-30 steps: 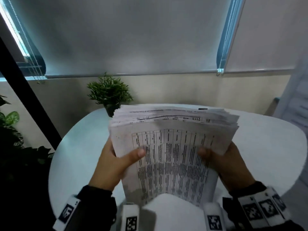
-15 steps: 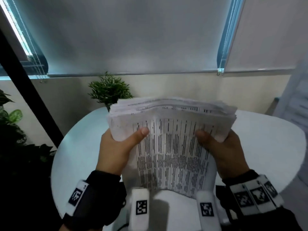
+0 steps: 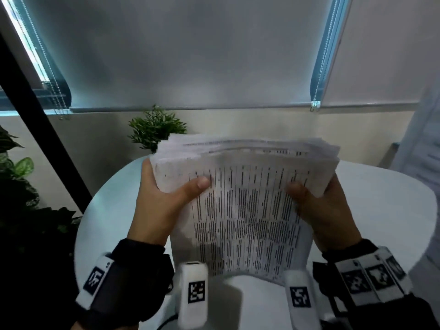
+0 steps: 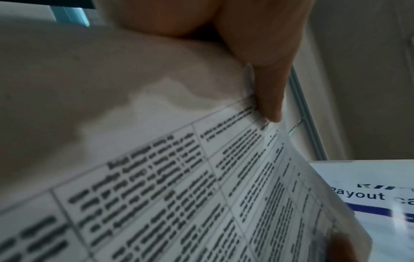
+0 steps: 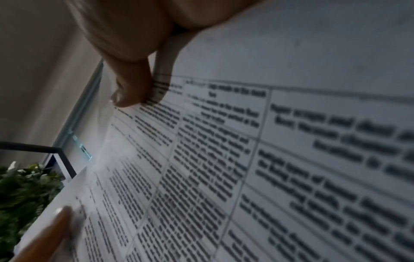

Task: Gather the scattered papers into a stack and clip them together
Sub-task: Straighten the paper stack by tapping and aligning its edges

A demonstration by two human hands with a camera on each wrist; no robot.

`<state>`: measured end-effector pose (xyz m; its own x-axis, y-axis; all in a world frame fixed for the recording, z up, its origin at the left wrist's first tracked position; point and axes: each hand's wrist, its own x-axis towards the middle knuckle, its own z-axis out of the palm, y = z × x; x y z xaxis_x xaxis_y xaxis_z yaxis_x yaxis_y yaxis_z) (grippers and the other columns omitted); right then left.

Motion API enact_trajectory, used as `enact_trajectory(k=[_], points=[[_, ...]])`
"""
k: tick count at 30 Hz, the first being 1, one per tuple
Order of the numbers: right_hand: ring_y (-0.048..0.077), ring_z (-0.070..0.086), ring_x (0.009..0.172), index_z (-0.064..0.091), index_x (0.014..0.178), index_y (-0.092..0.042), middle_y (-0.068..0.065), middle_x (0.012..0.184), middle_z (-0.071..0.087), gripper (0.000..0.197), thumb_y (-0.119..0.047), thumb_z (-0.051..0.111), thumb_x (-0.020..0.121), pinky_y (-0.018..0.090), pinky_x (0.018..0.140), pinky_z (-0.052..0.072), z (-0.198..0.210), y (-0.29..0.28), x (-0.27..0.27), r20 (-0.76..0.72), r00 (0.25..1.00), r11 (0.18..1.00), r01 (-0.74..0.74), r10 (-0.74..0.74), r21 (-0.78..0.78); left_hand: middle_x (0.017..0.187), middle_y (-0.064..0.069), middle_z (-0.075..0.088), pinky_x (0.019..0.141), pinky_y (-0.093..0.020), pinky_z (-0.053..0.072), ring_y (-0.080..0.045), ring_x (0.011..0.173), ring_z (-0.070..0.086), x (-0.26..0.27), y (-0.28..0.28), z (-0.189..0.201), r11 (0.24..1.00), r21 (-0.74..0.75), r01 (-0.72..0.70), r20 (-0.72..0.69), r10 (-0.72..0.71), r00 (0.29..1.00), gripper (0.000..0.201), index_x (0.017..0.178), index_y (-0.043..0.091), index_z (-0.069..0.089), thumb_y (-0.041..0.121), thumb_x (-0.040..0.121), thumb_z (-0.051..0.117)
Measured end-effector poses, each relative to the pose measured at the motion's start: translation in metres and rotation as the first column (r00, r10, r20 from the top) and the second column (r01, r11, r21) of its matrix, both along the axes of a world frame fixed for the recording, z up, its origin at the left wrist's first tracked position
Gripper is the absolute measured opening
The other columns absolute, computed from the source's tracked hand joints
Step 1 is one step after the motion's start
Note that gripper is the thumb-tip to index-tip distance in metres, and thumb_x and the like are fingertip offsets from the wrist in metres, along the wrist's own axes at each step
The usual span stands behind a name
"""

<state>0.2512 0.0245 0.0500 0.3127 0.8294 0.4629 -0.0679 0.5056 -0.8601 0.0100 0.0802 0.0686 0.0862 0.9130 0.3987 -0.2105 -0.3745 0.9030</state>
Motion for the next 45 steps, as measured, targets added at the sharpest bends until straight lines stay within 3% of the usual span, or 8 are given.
enact_trajectory(k=[8, 14, 19, 25, 31, 36, 40, 45], points=[[0.014, 0.068, 0.099, 0.061, 0.113, -0.021, -0.006, 0.105, 0.073, 0.079, -0.067, 0.078, 0.05, 0.02, 0.076, 0.054, -0.02, -0.009, -0.018, 0.013, 1.0, 0.996, 0.027, -0.026, -0.086, 0.089, 0.004, 0.076, 0.07, -0.021, 0.057, -0.018, 0.087, 0.072, 0.004, -0.014, -0.015, 0.997, -0.073, 0.001, -0.024, -0.003, 1.0, 0.044, 0.094, 0.017, 0.07, 0.021, 0.053, 0.084], [0.02, 0.068, 0.099, 0.053, 0.119, -0.015, 0.004, 0.107, 0.07, 0.096, -0.054, 0.089, 0.039, 0.032, 0.075, 0.057, -0.013, -0.002, -0.011, 0.024, 0.999, 0.999, -0.04, 0.041, -0.033, 0.124, -0.018, 0.061, 0.086, -0.042, 0.055, -0.03, 0.11, 0.063, -0.018, 0.002, -0.019, 0.997, -0.046, 0.065, 0.026, -0.064, 0.998, 0.119, 0.134, 0.007, 0.043, 0.054, 0.035, 0.091], [0.004, 0.07, 0.084, 0.065, 0.1, -0.025, -0.014, 0.091, 0.074, 0.069, -0.059, 0.084, 0.042, 0.016, 0.066, 0.054, -0.014, 0.001, -0.017, 0.103, 0.994, 0.996, 0.04, -0.032, -0.079, 0.088, 0.007, 0.076, 0.064, -0.015, 0.053, -0.01, 0.085, 0.072, -0.003, -0.009, -0.017, 0.999, -0.054, 0.0, -0.077, -0.004, 0.997, 0.042, 0.094, 0.021, 0.07, 0.021, 0.056, 0.086], [0.02, 0.07, 0.09, 0.051, 0.12, 0.001, 0.004, 0.096, 0.073, 0.107, -0.053, 0.089, 0.035, 0.028, 0.067, 0.057, 0.002, 0.01, -0.006, 0.042, 0.999, 0.999, -0.013, 0.014, -0.034, 0.119, -0.016, 0.063, 0.08, -0.035, 0.055, -0.029, 0.107, 0.064, -0.012, 0.01, -0.012, 1.0, 0.002, 0.013, -0.011, -0.013, 1.0, 0.12, 0.132, 0.003, 0.043, 0.054, 0.034, 0.092], [0.013, 0.069, 0.095, 0.062, 0.11, -0.018, -0.006, 0.101, 0.073, 0.083, -0.068, 0.078, 0.047, 0.023, 0.076, 0.056, -0.008, 0.002, -0.015, 0.074, 0.996, 0.997, 0.063, -0.059, -0.053, 0.097, 0.002, 0.075, 0.07, -0.019, 0.056, -0.015, 0.091, 0.071, 0.007, -0.005, -0.008, 1.0, -0.02, -0.007, -0.076, 0.006, 0.997, 0.06, 0.11, 0.012, 0.066, 0.02, 0.054, 0.088], [0.028, 0.064, 0.102, 0.044, 0.125, 0.002, 0.018, 0.113, 0.062, 0.118, -0.064, 0.084, 0.036, 0.035, 0.075, 0.057, 0.009, 0.004, -0.004, 0.099, 0.993, 0.998, 0.067, -0.067, 0.008, 0.115, 0.006, 0.065, 0.078, -0.025, 0.055, -0.009, 0.102, 0.066, -0.007, 0.004, -0.008, 0.999, 0.029, 0.014, 0.003, -0.014, 1.0, 0.108, 0.124, 0.027, 0.045, 0.056, 0.03, 0.09], [0.01, 0.07, 0.089, 0.052, 0.115, -0.02, -0.004, 0.098, 0.072, 0.1, -0.063, 0.086, 0.03, 0.022, 0.064, 0.056, -0.002, -0.004, -0.009, 0.09, 0.996, 0.997, 0.025, -0.019, -0.072, 0.107, -0.003, 0.073, 0.076, -0.026, 0.057, -0.02, 0.099, 0.069, -0.002, -0.002, -0.023, 0.996, -0.027, 0.09, -0.104, -0.093, 0.99, 0.088, 0.12, 0.013, 0.059, 0.037, 0.041, 0.09], [0.022, 0.068, 0.098, 0.048, 0.125, -0.006, 0.013, 0.111, 0.067, 0.097, -0.043, 0.089, 0.045, 0.028, 0.068, 0.056, 0.004, 0.0, -0.003, 0.097, 0.995, 0.999, -0.002, 0.007, -0.05, 0.111, -0.009, 0.07, 0.078, -0.03, 0.057, -0.023, 0.101, 0.068, -0.002, 0.002, -0.026, 0.997, -0.02, 0.074, -0.018, -0.074, 0.997, 0.093, 0.124, 0.012, 0.051, 0.034, 0.043, 0.09]])
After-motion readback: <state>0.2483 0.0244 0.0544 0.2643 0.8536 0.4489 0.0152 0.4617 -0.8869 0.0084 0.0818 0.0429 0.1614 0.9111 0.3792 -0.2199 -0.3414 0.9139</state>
